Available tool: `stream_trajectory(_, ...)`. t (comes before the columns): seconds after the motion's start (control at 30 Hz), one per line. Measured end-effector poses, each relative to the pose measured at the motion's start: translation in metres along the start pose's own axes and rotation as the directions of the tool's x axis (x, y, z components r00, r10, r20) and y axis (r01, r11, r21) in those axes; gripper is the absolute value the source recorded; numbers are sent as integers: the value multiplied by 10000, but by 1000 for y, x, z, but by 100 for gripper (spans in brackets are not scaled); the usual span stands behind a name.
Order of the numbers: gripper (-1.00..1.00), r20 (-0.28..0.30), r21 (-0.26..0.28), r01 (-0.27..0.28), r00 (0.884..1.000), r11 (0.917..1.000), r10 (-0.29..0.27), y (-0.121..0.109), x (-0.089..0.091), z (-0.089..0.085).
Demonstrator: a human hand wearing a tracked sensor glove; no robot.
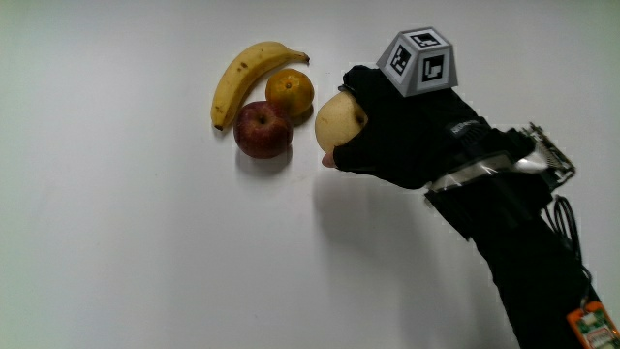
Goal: Place pear no leg
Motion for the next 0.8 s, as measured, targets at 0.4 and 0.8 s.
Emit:
stream_trajectory(0.4,0,-159,-595,334,9993,9977,-344,37,-2,-31)
stream_trajectory(0.8,0,21,-1529,829,9965,9848,-836,56,4,-60)
